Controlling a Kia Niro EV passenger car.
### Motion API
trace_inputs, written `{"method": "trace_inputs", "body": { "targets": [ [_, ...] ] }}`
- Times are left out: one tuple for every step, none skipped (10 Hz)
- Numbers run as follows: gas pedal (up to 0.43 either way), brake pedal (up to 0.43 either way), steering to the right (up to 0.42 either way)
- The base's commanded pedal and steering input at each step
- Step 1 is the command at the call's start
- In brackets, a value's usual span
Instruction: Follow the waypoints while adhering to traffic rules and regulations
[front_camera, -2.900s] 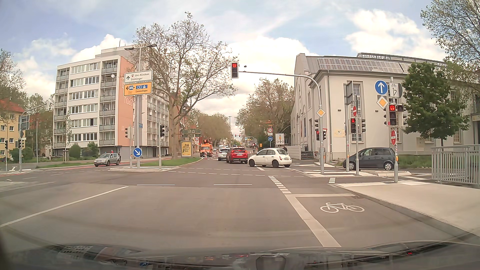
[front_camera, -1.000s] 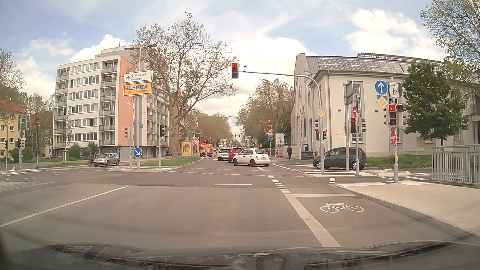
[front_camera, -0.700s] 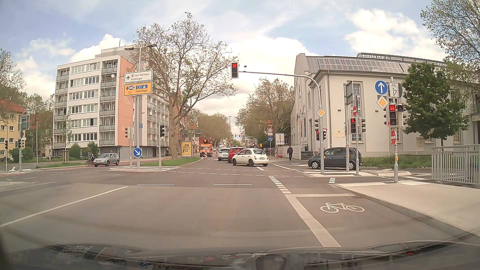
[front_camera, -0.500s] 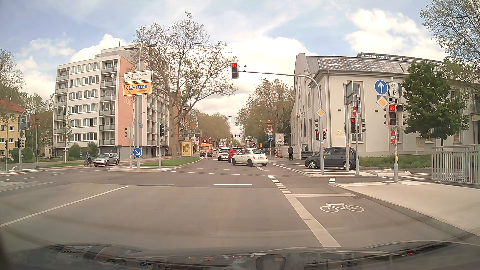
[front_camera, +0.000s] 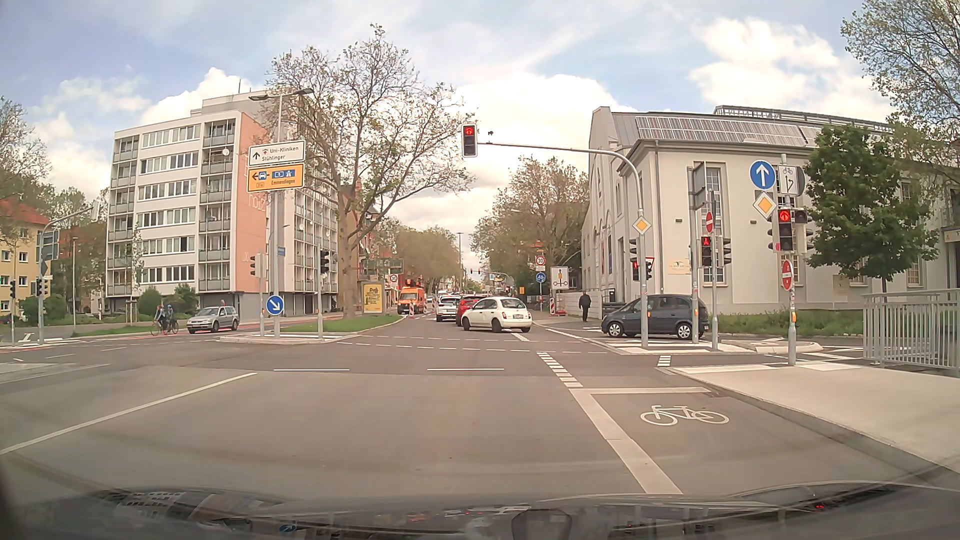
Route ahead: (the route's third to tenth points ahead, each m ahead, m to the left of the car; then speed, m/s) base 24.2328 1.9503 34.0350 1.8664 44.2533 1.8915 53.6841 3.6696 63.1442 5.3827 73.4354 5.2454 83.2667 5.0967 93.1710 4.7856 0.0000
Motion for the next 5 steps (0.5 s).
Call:
{"method": "trace_inputs", "body": {
  "targets": [
    [0.000, 0.244, -0.001],
    [0.000, 0.244, 0.000],
    [0.000, 0.238, -0.001],
    [0.000, 0.244, -0.001],
    [0.000, 0.244, -0.001]
  ]
}}
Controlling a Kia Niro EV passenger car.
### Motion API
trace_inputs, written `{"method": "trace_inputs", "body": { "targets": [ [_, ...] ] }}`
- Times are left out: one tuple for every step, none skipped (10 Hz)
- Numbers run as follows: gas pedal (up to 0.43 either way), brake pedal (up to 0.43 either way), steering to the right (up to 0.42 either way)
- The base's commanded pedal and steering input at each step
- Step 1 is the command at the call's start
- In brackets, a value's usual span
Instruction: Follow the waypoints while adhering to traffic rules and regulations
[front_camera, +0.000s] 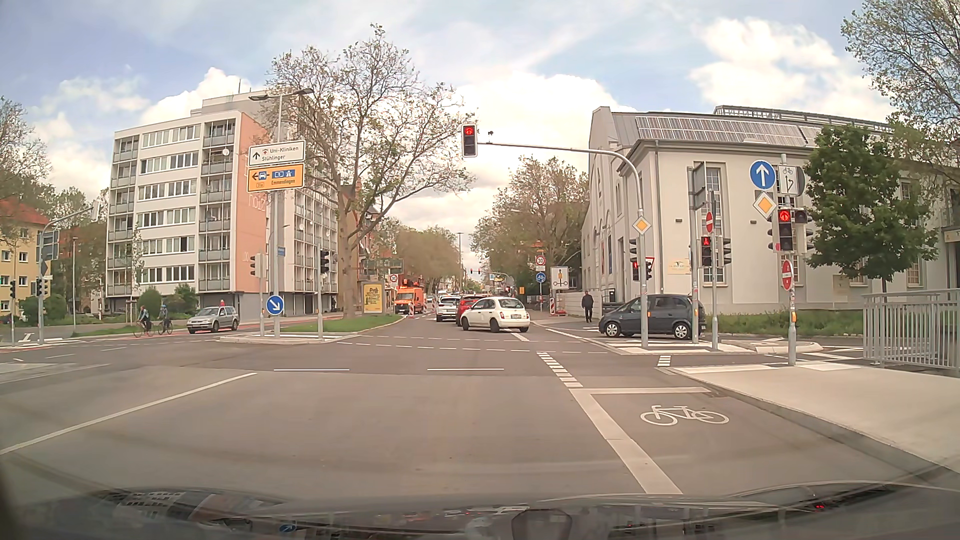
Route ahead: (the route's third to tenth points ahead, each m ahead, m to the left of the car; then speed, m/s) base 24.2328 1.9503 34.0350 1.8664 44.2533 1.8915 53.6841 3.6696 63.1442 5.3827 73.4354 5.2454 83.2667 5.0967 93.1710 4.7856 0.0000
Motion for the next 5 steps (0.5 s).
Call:
{"method": "trace_inputs", "body": {
  "targets": [
    [0.000, 0.244, -0.001],
    [0.000, 0.244, -0.001],
    [0.000, 0.244, -0.001],
    [0.000, 0.244, -0.001],
    [0.000, 0.244, -0.001]
  ]
}}
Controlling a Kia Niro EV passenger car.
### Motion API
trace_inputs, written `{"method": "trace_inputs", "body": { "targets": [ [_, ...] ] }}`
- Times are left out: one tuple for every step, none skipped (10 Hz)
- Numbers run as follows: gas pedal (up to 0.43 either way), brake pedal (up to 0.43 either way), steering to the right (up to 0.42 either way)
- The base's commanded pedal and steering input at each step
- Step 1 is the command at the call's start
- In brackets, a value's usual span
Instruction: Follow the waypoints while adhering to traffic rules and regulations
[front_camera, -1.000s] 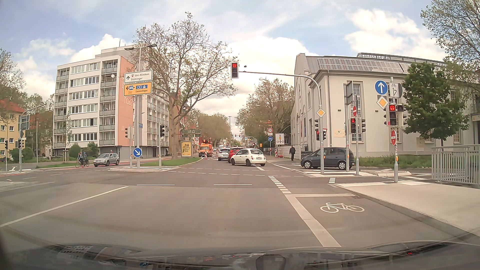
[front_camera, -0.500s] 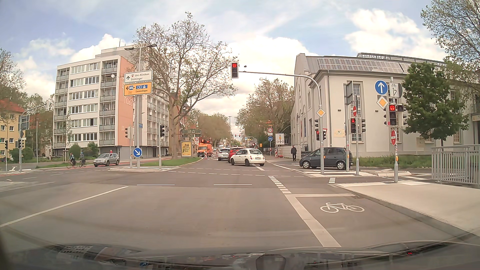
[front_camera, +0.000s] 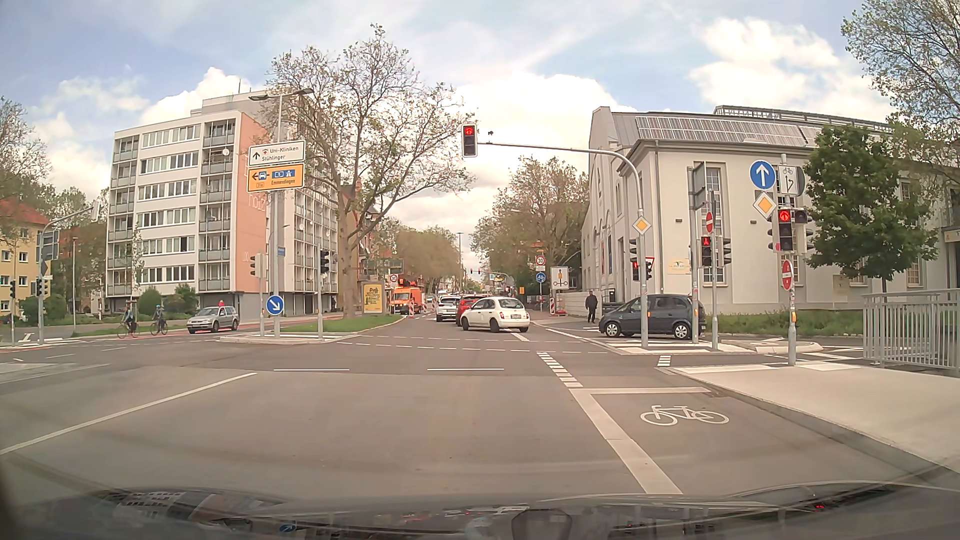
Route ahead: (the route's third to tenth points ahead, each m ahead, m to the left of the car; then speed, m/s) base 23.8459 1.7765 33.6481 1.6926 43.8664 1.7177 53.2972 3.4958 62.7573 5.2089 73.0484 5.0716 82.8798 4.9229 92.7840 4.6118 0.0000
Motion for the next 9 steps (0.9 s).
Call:
{"method": "trace_inputs", "body": {
  "targets": [
    [0.000, 0.244, -0.001],
    [0.000, 0.244, -0.001],
    [0.000, 0.244, -0.001],
    [0.000, 0.244, -0.001],
    [0.000, 0.244, 0.000],
    [0.000, 0.244, -0.001],
    [0.000, 0.244, -0.001],
    [0.000, 0.244, -0.001],
    [0.000, 0.244, -0.001]
  ]
}}
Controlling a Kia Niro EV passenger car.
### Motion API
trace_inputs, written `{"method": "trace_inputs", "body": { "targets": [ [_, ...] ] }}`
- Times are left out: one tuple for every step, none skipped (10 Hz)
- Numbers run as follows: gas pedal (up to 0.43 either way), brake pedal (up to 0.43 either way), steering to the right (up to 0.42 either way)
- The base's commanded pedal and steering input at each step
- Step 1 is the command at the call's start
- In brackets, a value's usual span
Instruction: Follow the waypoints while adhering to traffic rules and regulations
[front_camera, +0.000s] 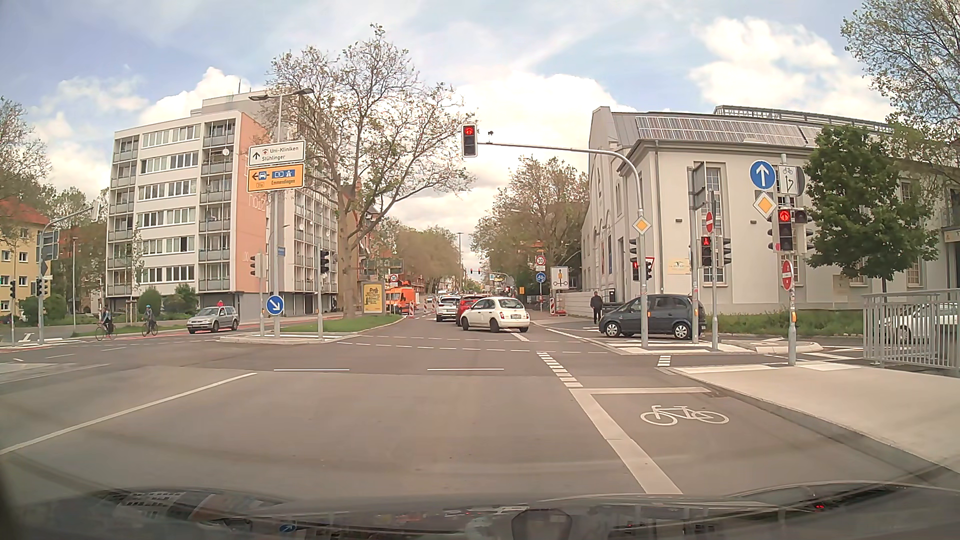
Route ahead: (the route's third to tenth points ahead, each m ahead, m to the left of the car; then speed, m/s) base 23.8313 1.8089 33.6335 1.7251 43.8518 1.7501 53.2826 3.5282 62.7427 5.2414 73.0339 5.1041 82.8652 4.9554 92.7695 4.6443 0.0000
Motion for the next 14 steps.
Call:
{"method": "trace_inputs", "body": {
  "targets": [
    [0.000, 0.244, 0.000],
    [0.000, 0.244, 0.000],
    [0.000, 0.244, -0.001],
    [0.000, 0.244, -0.001],
    [0.000, 0.238, -0.001],
    [0.000, 0.244, -0.001],
    [0.000, 0.244, -0.001],
    [0.000, 0.238, 0.000],
    [0.000, 0.244, 0.000],
    [0.000, 0.244, -0.001],
    [0.000, 0.238, -0.001],
    [0.000, 0.244, -0.001],
    [0.000, 0.244, -0.001],
    [0.000, 0.244, 0.000]
  ]
}}
